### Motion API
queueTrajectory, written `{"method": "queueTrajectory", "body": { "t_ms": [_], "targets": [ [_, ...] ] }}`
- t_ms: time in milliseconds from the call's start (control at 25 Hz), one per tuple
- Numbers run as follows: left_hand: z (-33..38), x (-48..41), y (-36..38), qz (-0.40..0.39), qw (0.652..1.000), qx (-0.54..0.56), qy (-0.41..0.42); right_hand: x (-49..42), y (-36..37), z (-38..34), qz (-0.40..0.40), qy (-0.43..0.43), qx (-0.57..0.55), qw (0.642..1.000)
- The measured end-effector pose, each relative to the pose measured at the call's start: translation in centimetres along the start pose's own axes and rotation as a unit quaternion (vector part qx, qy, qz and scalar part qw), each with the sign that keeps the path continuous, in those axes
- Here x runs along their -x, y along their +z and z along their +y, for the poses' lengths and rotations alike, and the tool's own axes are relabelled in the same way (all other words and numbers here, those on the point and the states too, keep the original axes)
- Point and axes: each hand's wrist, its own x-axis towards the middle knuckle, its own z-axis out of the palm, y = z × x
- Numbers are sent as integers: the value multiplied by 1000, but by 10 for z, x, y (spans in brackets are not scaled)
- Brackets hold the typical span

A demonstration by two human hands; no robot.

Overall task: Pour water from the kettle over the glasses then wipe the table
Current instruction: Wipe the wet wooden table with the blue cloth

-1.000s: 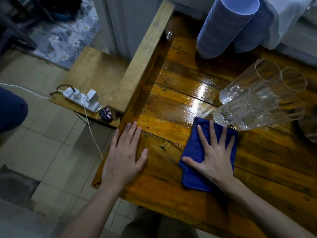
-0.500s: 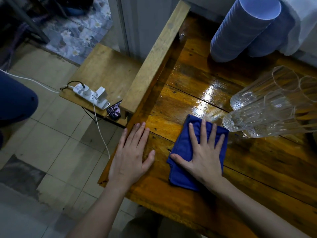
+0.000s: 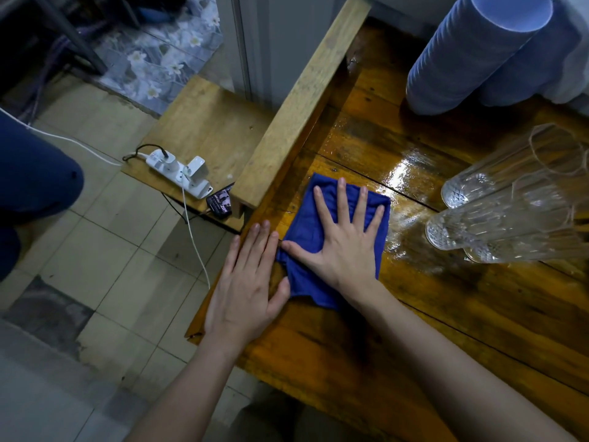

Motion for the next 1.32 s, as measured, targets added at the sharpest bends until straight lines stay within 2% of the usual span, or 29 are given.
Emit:
{"method": "queueTrajectory", "body": {
  "t_ms": [840, 1040, 1320],
  "targets": [
    [-1, -1, 4, 34, 999, 14, -6, -167, -15, 3, -23, -32, -2, 999],
    [1, 0, 3, 36, 999, 12, -7, -152, -11, 7, 11, -27, -13, 1000],
    [1, 1, -1, 28, 1000, 9, 1, -67, -3, 0, 35, -32, -35, 998]
  ]
}}
